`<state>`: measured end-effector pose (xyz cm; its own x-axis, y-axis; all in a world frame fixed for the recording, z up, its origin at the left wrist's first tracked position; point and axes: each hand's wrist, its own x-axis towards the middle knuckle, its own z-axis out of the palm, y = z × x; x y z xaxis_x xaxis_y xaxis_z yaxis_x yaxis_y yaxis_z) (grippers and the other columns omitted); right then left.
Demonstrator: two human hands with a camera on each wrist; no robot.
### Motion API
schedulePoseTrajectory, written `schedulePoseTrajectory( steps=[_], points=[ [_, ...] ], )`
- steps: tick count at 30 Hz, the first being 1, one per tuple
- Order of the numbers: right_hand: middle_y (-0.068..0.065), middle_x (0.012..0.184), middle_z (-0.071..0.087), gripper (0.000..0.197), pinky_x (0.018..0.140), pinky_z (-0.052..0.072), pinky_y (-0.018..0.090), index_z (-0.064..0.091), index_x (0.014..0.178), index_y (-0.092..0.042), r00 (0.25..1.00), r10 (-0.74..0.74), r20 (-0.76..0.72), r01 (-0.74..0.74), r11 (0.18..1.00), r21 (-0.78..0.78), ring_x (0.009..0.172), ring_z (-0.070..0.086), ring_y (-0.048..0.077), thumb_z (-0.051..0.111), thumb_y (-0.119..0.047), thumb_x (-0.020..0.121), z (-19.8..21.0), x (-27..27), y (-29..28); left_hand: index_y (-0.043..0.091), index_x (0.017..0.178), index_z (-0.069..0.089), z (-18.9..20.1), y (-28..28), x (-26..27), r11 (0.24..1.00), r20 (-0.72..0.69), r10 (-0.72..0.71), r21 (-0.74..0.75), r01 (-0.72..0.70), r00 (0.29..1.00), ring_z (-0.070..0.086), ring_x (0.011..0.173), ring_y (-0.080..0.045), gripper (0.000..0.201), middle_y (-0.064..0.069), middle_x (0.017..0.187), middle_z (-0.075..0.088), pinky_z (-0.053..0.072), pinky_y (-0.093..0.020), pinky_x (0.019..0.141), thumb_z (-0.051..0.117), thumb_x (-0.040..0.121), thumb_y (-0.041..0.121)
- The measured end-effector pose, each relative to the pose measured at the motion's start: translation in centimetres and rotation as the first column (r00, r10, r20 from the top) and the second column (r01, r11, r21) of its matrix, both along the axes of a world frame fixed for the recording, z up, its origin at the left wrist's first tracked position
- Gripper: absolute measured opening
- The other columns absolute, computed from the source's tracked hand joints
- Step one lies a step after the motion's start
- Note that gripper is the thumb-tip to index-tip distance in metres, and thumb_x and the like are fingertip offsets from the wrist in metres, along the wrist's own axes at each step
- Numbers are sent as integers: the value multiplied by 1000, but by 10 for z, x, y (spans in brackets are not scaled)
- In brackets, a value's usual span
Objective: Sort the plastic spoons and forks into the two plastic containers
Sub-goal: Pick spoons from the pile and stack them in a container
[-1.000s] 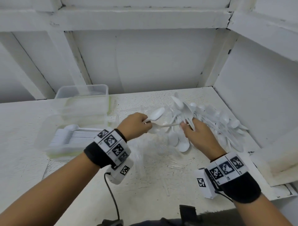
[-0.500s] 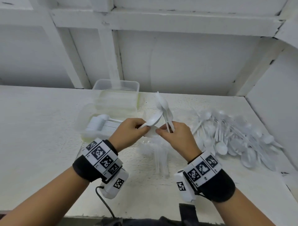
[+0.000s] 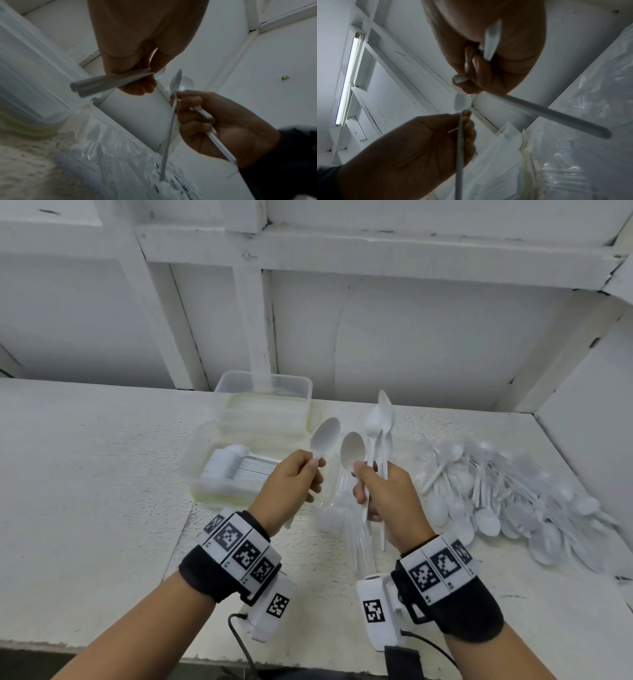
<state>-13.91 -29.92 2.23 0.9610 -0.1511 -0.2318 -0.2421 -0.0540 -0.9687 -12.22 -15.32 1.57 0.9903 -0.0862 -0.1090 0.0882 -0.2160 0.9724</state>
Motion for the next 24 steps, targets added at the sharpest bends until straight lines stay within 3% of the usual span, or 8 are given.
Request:
schedulePoseTrajectory(
  steps=[4,6,9,12,15,17,20,24],
  points=[
    [-3,45,48,17,35,25,19,54,80,-10,1000,-3,-7,4,991,134,34,33,7,51,-20,94,4,1,16,13,87,53,-5,-13,-4,993,7,11,-117,-10,1000,61,81,-10,18,2,82,60,53,-25,75,40,99,17],
    [-4,44,47,21,35,25,17,53,75,-12,1000,-5,-31,10,983,183,34,32,7,51,-20,95,4,2,24,9,86,48,-7,-17,-8,992,26,-33,-122,36,999,59,74,-5,19,4,75,57,53,-28,80,37,100,15],
    [-4,43,46,24,34,27,15,53,70,-12,999,-21,-44,29,983,181,35,36,8,52,-19,94,4,3,30,6,90,42,-5,-18,-13,980,10,-85,-177,85,996,54,51,-2,17,2,65,50,51,-21,60,31,101,12],
    [2,48,51,27,32,31,14,56,67,-9,1000,-11,-15,13,996,90,32,43,7,54,-17,93,3,2,30,7,97,44,-5,-14,-16,972,-49,-127,-204,114,991,62,54,-13,19,-1,67,54,57,-32,60,30,102,19],
    [5,50,55,28,32,30,16,58,67,-8,1000,-10,-3,10,998,63,34,44,13,56,-19,92,0,2,29,14,88,41,-7,-12,-16,982,-32,-156,-108,152,987,58,56,-20,22,-5,68,53,52,-35,59,28,103,23],
    [4,49,56,26,34,30,17,60,69,-10,1000,-1,13,1,1000,-3,37,43,14,58,-24,91,-1,4,28,15,85,37,-7,-11,-15,981,-10,-172,-89,170,985,50,50,-18,22,-4,65,48,48,-34,54,26,103,23],
    [-2,44,55,27,39,33,19,58,69,-15,999,26,45,-20,992,-126,40,45,10,60,-32,89,-2,7,23,20,85,39,-7,-10,-15,987,-24,-154,-60,152,988,40,43,-9,22,-2,65,42,36,-23,42,27,102,27],
    [-5,45,51,28,46,37,21,51,74,-16,993,29,118,-6,981,-194,37,43,2,58,-37,90,-4,6,18,15,94,51,-11,-4,-10,997,-65,-72,-17,71,995,34,44,0,26,1,67,40,26,-12,40,30,102,29]
  ],
)
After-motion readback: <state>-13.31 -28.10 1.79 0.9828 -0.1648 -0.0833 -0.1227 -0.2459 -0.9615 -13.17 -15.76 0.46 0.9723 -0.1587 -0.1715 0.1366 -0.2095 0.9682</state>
